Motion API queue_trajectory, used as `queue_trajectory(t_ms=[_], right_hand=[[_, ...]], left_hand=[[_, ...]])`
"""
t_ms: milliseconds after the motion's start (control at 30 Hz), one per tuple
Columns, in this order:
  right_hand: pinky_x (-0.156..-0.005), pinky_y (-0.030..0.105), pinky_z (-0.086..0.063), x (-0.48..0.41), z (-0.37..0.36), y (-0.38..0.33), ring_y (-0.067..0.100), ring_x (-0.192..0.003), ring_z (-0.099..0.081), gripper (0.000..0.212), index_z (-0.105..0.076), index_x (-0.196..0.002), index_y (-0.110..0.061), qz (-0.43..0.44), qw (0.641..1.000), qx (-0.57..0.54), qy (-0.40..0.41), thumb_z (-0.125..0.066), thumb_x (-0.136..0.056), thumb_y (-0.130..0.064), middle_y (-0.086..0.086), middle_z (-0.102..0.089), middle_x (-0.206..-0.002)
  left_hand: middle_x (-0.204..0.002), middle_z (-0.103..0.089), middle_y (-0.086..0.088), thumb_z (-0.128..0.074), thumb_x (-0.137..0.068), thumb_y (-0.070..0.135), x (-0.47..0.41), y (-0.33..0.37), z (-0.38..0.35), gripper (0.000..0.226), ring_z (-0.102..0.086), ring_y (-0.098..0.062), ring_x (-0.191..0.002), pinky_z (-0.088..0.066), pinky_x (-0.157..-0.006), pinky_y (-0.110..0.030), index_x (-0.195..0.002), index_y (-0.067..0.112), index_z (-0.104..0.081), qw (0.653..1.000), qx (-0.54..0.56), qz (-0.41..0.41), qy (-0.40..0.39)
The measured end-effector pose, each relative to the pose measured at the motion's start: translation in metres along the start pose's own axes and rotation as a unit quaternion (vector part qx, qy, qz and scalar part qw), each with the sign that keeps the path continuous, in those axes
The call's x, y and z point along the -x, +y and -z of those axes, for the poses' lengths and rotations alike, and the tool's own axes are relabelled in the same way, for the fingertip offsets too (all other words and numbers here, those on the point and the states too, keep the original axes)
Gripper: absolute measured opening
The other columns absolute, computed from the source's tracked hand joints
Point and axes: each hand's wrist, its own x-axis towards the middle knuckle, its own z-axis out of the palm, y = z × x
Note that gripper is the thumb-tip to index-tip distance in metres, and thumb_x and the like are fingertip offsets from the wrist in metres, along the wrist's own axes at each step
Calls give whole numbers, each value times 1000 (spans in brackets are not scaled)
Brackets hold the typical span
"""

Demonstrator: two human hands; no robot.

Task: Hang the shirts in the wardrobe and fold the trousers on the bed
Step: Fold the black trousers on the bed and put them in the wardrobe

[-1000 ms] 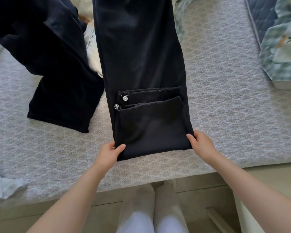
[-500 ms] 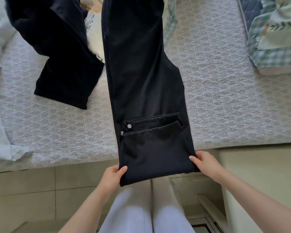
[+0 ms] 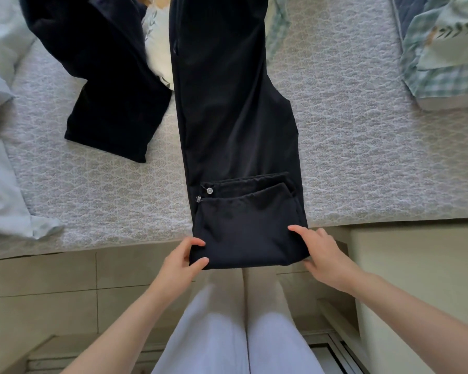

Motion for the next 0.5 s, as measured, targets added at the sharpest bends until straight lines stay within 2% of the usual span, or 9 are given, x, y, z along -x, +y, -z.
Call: queue_trajectory(t_ms=[67,133,200,300,367,433,500], right_hand=[[-89,29,-35,-3,8,4,21,-105,-40,75,-32,-145,-25,1,996,79,35,-54,-79,5,-5,-50,-117],[-80,33,-44,-6,15,7,23,-92,-46,69,-52,-130,-18,34,985,143,88,-66,-68,9,0,-60,-103],[-64,33,-46,-7,26,6,24,-77,-50,59,-67,-106,-16,73,974,151,151,-80,-54,8,-2,-60,-82],[-58,29,-39,-1,46,-1,24,-70,-53,44,-72,-92,-18,87,972,137,170,-85,-55,2,-5,-57,-72],[-59,30,-43,4,54,-5,22,-74,-54,34,-72,-92,-21,89,979,127,134,-82,-64,-4,-7,-61,-74],[-69,30,-46,11,59,-11,19,-87,-54,22,-69,-98,-25,84,987,129,48,-69,-80,-13,-9,-66,-86],[-74,28,-44,18,62,-17,15,-96,-55,21,-67,-102,-29,62,988,137,-41,-56,-88,-19,-11,-66,-97]], left_hand=[[-107,-65,8,-76,-69,32,3,8,3,44,-64,-12,-96,-52,-89,-31,-109,42,-61,999,-37,-7,-13],[-115,-58,8,-78,-72,19,4,14,0,62,-57,-10,-109,-43,-93,-22,-128,32,-56,992,-123,-18,-12],[-115,-54,0,-71,-80,6,3,18,-5,65,-53,-17,-113,-40,-94,-22,-140,20,-50,977,-207,-47,26],[-113,-58,-7,-62,-87,4,7,19,-6,50,-55,-25,-111,-44,-93,-30,-136,16,-58,955,-273,-73,83],[-111,-63,-5,-57,-90,8,14,21,-4,38,-58,-25,-108,-48,-87,-33,-125,21,-66,950,-302,-51,65],[-104,-65,0,-52,-91,12,23,22,-2,32,-62,-23,-98,-48,-73,-31,-111,28,-71,936,-351,-20,6],[-95,-67,2,-51,-91,17,32,25,0,23,-63,-23,-90,-44,-63,-29,-98,27,-71,917,-396,2,-47]])
